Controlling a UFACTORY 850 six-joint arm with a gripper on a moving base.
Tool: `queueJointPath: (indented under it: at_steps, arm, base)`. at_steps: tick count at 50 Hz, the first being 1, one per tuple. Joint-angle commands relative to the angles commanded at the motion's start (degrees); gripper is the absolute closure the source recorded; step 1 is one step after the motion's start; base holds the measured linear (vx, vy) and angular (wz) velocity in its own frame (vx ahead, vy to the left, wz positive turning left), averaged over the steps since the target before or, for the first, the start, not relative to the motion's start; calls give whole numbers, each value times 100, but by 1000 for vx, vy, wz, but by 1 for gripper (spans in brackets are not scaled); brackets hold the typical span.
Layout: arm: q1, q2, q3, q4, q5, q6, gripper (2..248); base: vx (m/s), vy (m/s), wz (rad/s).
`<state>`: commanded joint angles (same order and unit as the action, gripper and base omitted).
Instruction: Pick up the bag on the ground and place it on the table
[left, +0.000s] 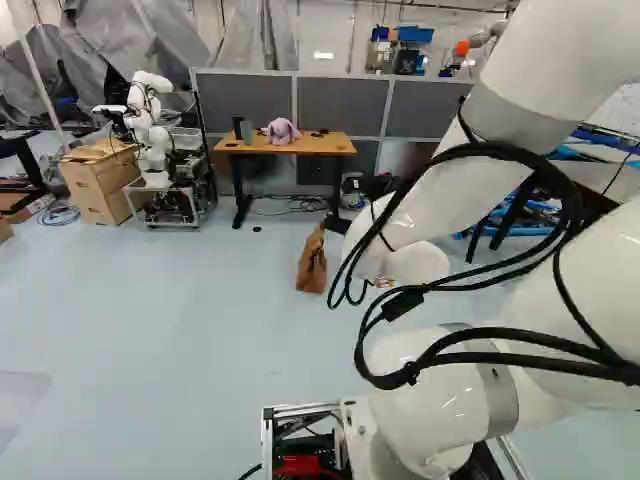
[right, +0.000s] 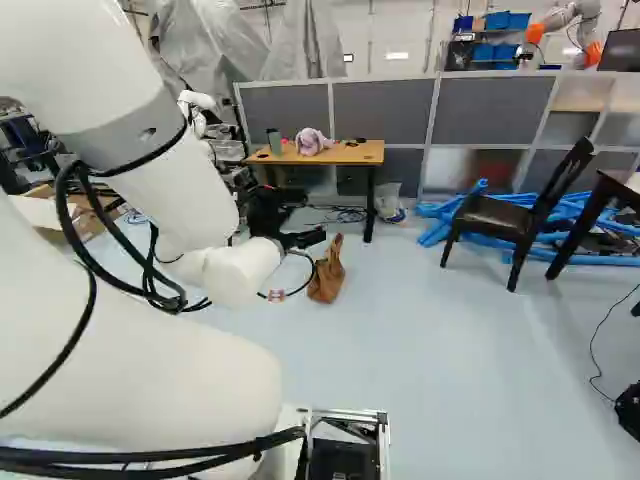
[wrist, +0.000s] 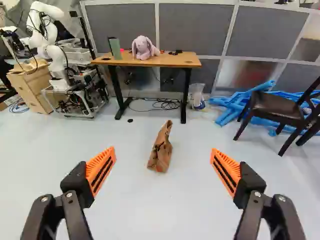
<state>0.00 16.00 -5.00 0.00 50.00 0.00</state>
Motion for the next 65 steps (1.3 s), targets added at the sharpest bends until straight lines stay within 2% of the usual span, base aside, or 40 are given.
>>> queueJointPath:
  at_steps: [33, 65]
  arm:
    - [0, 0, 0, 0, 0, 0, 3]
    - [0, 0, 0, 0, 0, 0, 3]
  base:
    - [77, 4, -2]
    - [176, 5, -8]
